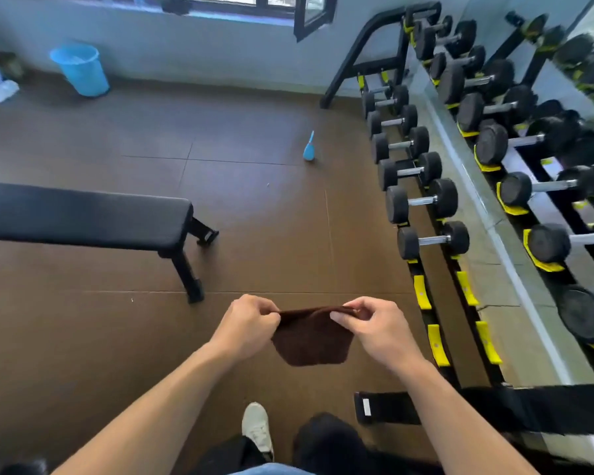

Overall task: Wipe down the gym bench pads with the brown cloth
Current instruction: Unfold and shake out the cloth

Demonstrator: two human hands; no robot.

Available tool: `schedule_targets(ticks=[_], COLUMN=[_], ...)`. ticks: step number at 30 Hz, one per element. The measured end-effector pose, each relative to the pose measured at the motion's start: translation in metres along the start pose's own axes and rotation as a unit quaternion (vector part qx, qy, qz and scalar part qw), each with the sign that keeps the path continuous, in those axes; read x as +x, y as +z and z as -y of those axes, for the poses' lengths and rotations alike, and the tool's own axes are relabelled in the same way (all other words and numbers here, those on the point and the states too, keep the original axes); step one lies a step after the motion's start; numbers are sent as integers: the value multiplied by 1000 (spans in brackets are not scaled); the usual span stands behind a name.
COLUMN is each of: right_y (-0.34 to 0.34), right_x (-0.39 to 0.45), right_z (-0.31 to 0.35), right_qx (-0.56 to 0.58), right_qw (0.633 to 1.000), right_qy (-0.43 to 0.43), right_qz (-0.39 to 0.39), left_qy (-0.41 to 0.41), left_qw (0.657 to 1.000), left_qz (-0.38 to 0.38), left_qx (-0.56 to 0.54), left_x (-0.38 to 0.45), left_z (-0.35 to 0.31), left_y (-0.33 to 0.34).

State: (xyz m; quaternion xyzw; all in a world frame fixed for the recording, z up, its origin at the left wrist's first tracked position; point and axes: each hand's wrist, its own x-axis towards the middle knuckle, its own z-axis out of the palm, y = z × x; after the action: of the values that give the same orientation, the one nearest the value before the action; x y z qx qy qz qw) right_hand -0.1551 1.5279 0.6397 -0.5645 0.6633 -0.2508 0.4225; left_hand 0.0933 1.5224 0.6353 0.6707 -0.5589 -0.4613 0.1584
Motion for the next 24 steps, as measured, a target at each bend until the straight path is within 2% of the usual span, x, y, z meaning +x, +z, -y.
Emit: schedule_targets(ticks=[5, 7, 9, 11, 13, 18, 24], right_y=[-2, -8, -18, -34, -57, -108, -104], right_x=[108, 160, 213, 267, 319, 434, 547], right_z=[30, 40, 47, 52, 56, 71, 99], right_qx=[21, 32, 36, 35, 40, 39, 74], right_qw=[994, 992, 994, 996, 997, 998, 996], right_qy=[32, 33, 25, 12, 8, 10, 8], right_qz=[-106, -114, -99, -83, -69, -51, -43], left_qy=[60, 55, 56, 63, 50, 13, -74], left_qw=[994, 991, 993, 997, 998, 996, 978], left_qz=[60, 77, 85, 48, 5, -46, -143], left_qx=[-75, -98, -58, -9, -33, -71, -135], left_x=[106, 145, 188, 235, 283, 388, 523], left_z=[-62, -79, -94, -111, -132, -193, -259], left_y=[-22, -22, -21, -23, -29, -51, -61])
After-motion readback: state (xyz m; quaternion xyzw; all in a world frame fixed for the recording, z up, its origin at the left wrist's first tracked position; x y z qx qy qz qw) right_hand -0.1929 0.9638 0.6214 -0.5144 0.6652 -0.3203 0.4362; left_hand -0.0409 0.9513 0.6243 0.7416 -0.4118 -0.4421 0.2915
